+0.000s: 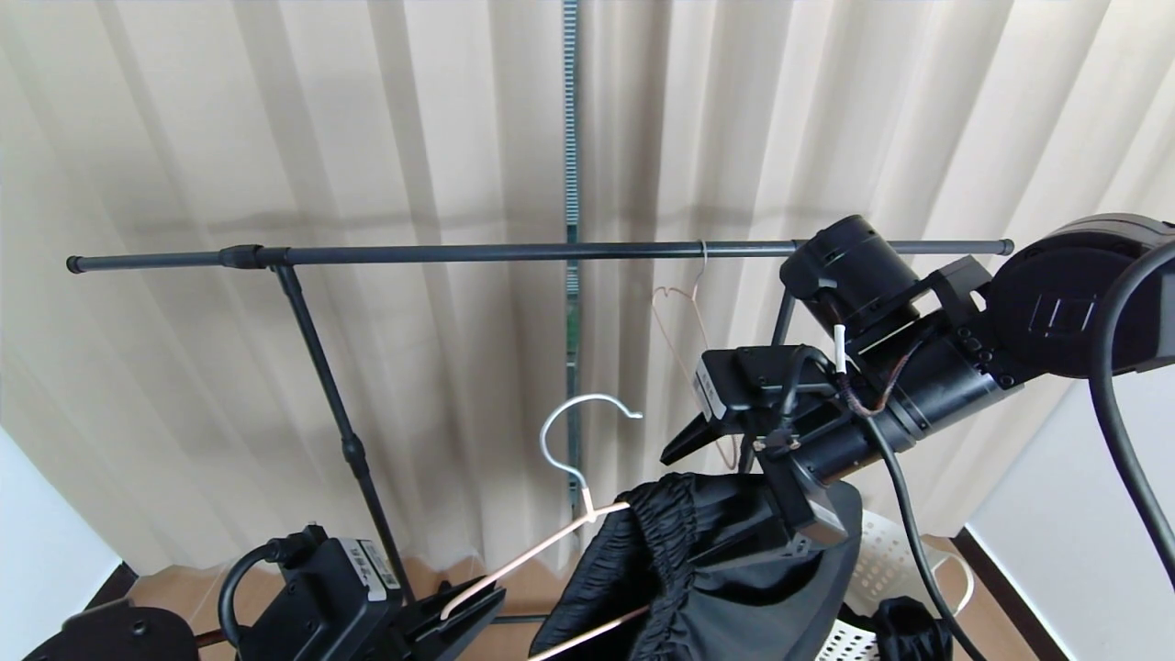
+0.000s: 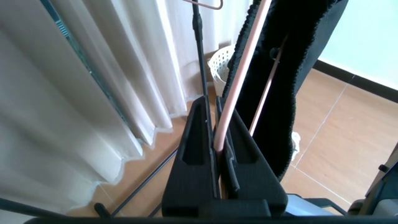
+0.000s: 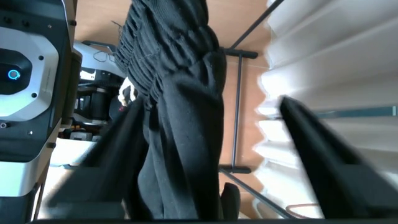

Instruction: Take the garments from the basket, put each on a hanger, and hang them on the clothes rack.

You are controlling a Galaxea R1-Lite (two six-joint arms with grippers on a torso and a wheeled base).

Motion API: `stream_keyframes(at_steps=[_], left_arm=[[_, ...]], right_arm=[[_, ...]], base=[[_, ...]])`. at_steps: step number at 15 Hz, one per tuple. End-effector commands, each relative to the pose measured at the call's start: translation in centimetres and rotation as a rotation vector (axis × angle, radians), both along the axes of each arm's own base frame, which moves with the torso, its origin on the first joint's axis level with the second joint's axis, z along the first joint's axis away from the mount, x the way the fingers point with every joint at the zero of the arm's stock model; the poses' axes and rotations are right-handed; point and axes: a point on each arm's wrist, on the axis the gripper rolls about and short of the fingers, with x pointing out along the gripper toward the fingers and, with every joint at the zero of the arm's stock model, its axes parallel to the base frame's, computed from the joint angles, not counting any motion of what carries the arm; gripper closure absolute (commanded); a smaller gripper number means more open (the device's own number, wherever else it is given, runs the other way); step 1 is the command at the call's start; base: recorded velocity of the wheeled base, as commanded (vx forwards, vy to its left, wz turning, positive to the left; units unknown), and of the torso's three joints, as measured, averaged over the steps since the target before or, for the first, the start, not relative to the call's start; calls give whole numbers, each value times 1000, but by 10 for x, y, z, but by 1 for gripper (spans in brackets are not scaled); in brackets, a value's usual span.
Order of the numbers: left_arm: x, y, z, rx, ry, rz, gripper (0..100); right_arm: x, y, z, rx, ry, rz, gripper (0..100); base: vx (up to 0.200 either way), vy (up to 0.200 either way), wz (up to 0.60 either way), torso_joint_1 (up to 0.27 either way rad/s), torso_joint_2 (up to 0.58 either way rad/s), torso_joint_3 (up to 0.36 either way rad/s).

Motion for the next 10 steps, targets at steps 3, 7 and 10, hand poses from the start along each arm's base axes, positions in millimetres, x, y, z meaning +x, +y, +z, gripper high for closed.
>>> stream_keyframes(at_steps=[3,7,10], left_arm=[[0,0,0,-1,0,2,100],[1,0,-2,8,4,3,100],[1,0,-2,1,11,7,100]], right_arm=[[-2,-1,1,0,2,-1,100],[-7,-5,6,8,-9,-4,100],[-9,-7,6,6,-6,-4,100]], base=[[0,0,0,0,0,0],[0,0,0,0,0,0],[0,0,0,0,0,0]])
